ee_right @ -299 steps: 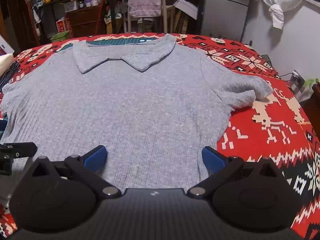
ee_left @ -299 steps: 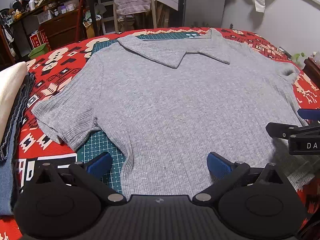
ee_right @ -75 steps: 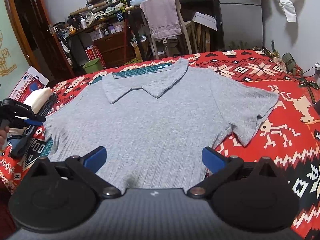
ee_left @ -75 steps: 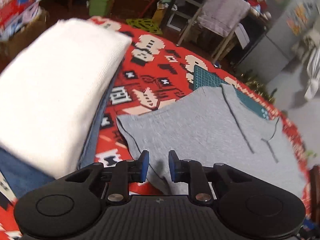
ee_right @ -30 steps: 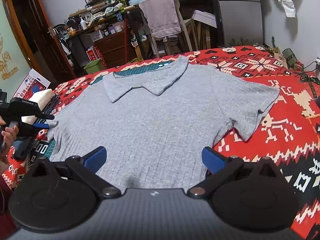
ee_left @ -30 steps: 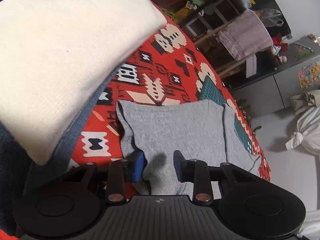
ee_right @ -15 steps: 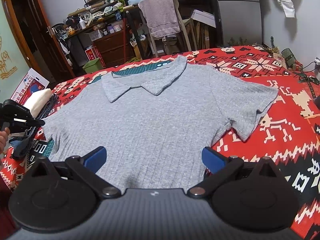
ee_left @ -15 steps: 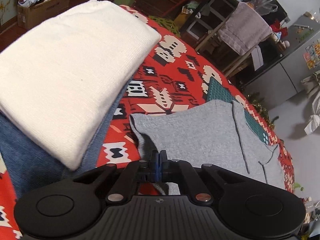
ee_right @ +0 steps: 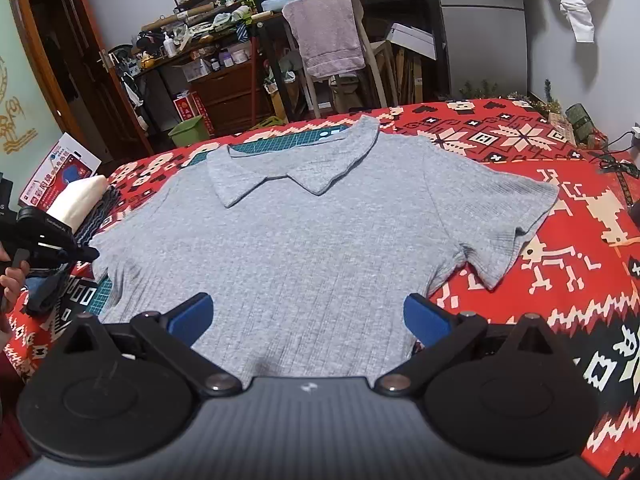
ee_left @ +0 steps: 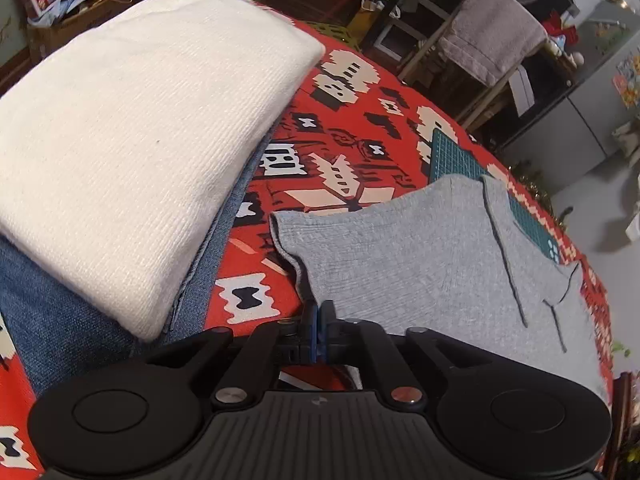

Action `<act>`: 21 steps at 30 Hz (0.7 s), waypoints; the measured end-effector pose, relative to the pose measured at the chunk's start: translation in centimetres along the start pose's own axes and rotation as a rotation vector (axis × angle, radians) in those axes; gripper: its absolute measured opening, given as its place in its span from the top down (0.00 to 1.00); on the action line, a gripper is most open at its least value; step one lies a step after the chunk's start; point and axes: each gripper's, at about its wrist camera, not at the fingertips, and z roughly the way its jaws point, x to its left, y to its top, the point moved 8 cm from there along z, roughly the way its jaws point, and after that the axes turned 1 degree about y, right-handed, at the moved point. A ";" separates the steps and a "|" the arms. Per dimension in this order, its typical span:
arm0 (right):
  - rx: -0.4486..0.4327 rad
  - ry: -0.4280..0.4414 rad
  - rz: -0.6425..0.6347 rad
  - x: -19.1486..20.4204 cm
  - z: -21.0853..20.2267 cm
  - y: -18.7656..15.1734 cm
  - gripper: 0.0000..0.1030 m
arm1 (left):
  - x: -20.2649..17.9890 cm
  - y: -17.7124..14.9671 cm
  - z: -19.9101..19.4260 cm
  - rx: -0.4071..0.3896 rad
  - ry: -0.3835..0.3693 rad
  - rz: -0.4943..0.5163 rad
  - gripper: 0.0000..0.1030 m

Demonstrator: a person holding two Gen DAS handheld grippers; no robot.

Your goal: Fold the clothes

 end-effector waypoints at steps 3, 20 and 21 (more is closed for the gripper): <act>0.003 0.001 0.001 0.1 0.0 -0.1 0.01 | -0.2 0.0 0.0 0.008 0.006 0.004 0.93; 0.000 0.002 0.010 -0.3 0.1 0.0 0.01 | -2.5 2.9 -0.5 -0.192 0.202 0.342 0.71; 0.002 0.001 0.012 -0.3 0.2 -0.1 0.01 | -2.5 3.1 -0.1 -0.199 0.222 0.364 0.71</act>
